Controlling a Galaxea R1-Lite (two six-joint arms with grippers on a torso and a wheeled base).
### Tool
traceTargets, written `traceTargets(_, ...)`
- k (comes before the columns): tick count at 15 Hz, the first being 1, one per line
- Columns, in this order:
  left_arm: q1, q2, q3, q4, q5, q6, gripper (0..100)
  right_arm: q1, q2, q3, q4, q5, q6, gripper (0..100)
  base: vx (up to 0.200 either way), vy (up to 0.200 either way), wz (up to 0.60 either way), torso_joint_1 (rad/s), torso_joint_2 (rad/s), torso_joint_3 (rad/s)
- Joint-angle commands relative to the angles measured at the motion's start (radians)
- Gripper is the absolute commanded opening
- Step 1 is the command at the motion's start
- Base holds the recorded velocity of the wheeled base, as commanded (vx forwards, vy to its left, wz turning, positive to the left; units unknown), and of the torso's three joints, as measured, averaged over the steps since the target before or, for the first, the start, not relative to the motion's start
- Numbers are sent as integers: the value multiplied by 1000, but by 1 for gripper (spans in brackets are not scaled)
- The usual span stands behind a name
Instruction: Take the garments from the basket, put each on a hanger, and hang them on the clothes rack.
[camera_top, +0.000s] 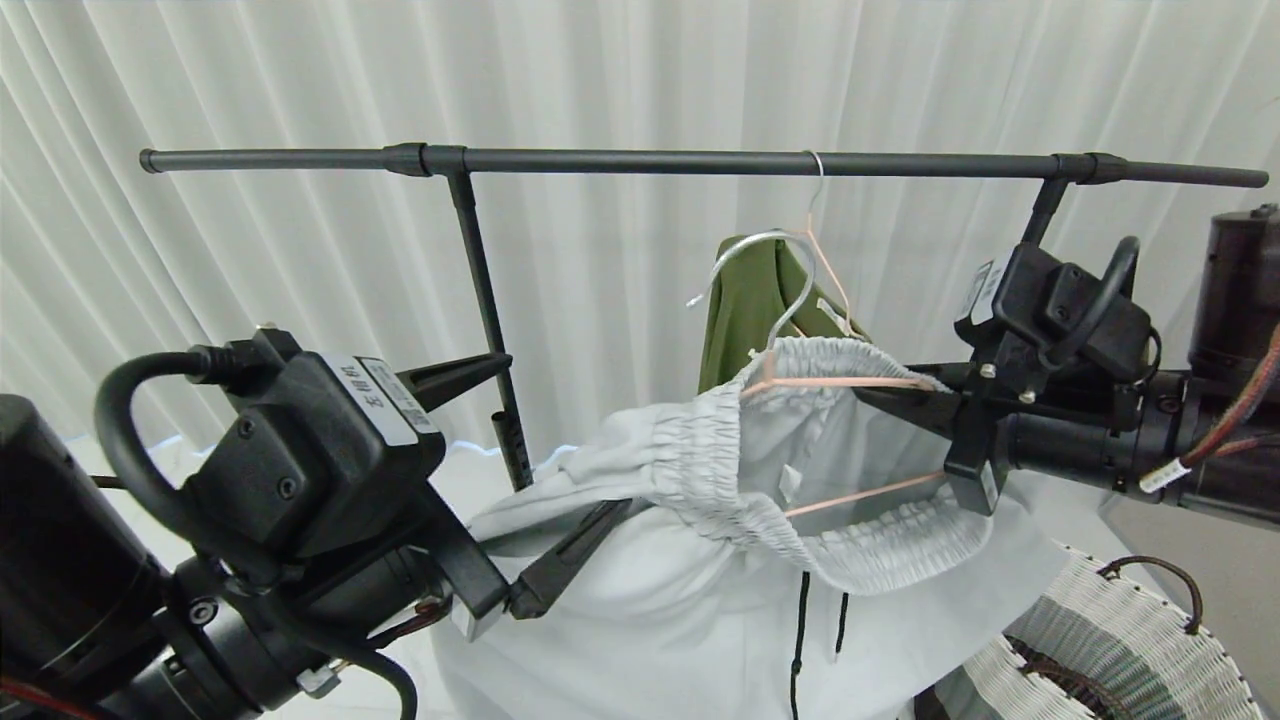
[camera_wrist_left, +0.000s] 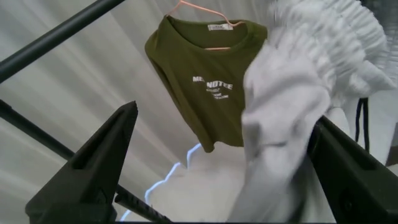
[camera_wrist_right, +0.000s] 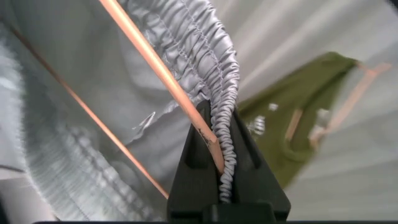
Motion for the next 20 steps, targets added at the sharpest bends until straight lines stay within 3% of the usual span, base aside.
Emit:
traceTargets(1, 1, -17, 14, 1, 0, 0, 100, -41, -27, -1, -2, -10, -1, 0, 0, 0, 0, 0, 0, 0)
traceTargets(5, 5, -23, 47, 1, 0, -3, 100, -67, -40, -1, -27, -11, -1, 0, 0, 0, 0, 0, 0, 0)
traceTargets(9, 206, -18, 228, 1, -1, -3, 100, -68, -43, -1, -67, -11, -1, 0, 0, 0, 0, 0, 0, 0)
traceTargets(11, 252, 0, 236, 1, -3, -3, 100, -64, -41, -3, -68, -10, -1, 0, 0, 0, 0, 0, 0, 0)
traceTargets(15, 258, 69, 195, 1, -3, -86, 100, -31, -50, 0, -68, -7, -1, 0, 0, 0, 0, 0, 0, 0)
traceTargets(17, 258, 81, 184, 1, -3, -88, 100, -14, -54, 3, -68, -10, -1, 0, 0, 0, 0, 0, 0, 0)
traceTargets(18, 258, 81, 184, 1, -3, -88, 0, -14, -54, 5, -68, -10, -1, 0, 0, 0, 0, 0, 0, 0)
traceTargets(20, 261, 81, 187, 1, -1, -86, 0, -14, -54, 5, -68, -11, -2, 0, 0, 0, 0, 0, 0, 0)
